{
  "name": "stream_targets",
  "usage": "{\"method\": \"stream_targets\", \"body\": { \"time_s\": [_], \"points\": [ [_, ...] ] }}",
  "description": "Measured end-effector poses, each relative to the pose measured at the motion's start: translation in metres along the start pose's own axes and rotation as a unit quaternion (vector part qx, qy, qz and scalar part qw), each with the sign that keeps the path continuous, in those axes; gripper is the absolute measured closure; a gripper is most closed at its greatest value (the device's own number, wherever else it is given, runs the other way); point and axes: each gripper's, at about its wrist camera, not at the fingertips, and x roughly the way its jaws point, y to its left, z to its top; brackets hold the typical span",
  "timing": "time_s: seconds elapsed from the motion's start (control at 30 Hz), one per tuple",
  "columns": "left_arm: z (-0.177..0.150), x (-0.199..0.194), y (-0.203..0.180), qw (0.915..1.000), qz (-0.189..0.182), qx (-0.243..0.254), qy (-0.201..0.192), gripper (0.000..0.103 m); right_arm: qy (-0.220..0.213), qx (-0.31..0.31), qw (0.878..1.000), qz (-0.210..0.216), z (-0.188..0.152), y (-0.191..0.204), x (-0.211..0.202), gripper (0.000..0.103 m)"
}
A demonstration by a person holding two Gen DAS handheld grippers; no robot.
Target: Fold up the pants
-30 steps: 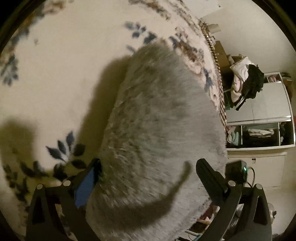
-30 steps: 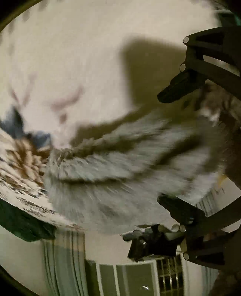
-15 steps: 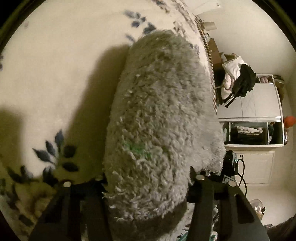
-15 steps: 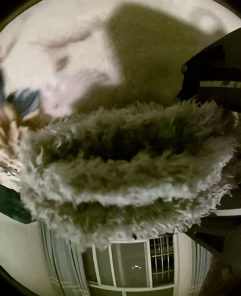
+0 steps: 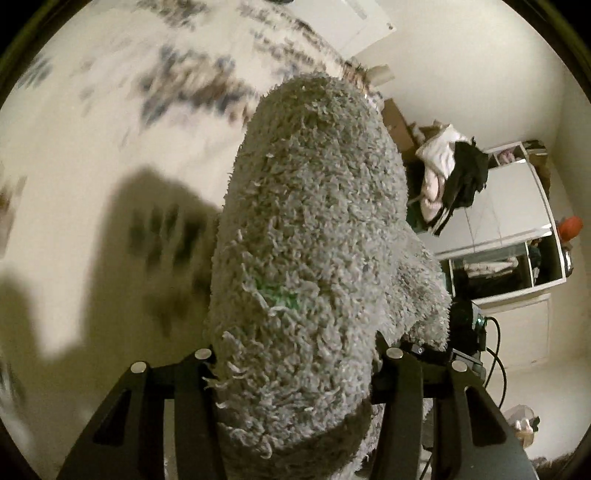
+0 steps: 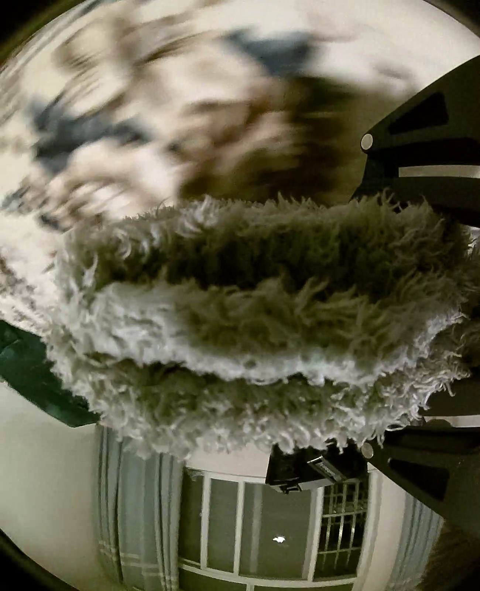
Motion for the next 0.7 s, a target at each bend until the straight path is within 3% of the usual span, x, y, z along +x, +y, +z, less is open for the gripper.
{"method": "stream_targets", "body": {
  "time_s": [0.2,0.33,0.43,0.53,0.63,0.7],
  "points": [
    [0.114,0.034,0.017,0.9997,0.007,0.017,-0.013,0.057,-0.008,-0.019,1.000,-0.018,0.121,0.015,0.058,0.058],
    [0.171,0.060,0.044,0.9998,0.014,0.013,-0.010,0.057,0.000,-0.023,0.999,-0.029,0.176,0.011,0.098,0.058],
    [0.187,0.075,0.068,0.9993,0.035,-0.002,0.008,0.054,0.018,-0.020,0.999,-0.047,0.196,-0.006,0.115,0.056],
    [0.193,0.085,0.081,0.9966,0.074,-0.018,0.033,0.050,0.034,-0.009,0.997,-0.073,0.198,-0.015,0.128,0.045],
    [0.193,0.080,0.072,0.9921,0.122,0.001,0.027,0.031,0.028,-0.011,0.994,-0.101,0.187,-0.009,0.127,0.021],
    [0.186,0.069,0.049,0.9826,0.181,0.043,0.004,0.014,0.010,-0.044,0.985,-0.167,0.173,0.012,0.118,0.011]
  ]
}}
